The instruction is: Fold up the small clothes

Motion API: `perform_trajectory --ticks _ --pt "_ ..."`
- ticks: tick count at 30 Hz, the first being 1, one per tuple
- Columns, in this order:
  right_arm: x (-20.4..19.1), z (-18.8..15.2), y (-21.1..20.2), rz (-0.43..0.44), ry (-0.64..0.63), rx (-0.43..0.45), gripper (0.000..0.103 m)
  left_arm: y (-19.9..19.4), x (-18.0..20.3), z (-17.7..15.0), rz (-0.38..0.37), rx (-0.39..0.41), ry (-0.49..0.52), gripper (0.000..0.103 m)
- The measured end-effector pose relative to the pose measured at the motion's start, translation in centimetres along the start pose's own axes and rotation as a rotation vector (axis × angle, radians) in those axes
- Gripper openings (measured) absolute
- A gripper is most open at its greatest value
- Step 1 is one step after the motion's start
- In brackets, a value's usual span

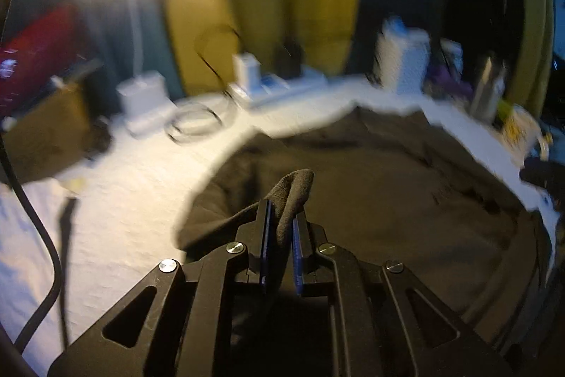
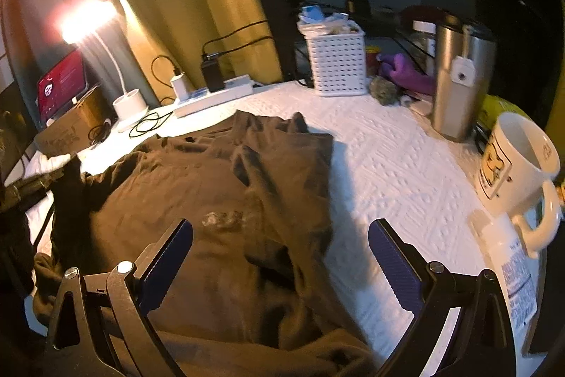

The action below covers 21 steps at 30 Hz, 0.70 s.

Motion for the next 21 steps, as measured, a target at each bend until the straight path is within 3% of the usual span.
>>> perform_trajectory --ticks 2,4,6,11,15,21 --pt "0.4 -0.3 0.0 -0.002 0.011 -0.003 0.100 1.5 1.1 -0.7 -0.058 -0.069 0.005 0.017" --pt "0.7 -0.5 0.0 -0.004 0.017 -0.006 0.100 1.4 1.7 -1.1 -0.122 -0.098 -0.008 0.052" --pt "1.0 -0.6 -0.1 -0.006 0.018 -0.007 0.100 0.0 1.9 -1.2 -0.177 -0.082 -0.013 0.063" --pt "1.2 -0.7 -0.1 -0.006 0.019 -0.008 0.100 -4.1 -0.6 -1.4 -0.108 -0.026 0.022 0.063" --pt "0.2 -0.7 0.2 0.000 0.009 -0.019 0.100 -3.6 -4.2 -2.7 -0.031 -0.048 -0.021 0.063" --pt "-1.5 -0.8 0.4 0.001 -0.016 -0.032 0.100 -0.6 -4.7 -5.1 -0.137 -0.137 -0.050 0.063"
Point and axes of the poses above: each gripper's, at about its wrist camera, not at the fingertips, and y roughly the way its jaws point, x to its right, z to its top, the point moved 4 cm from there along y, roughly the way its jaws point, and after that the axes turned 1 degree about -z, right-handed, at the moved point
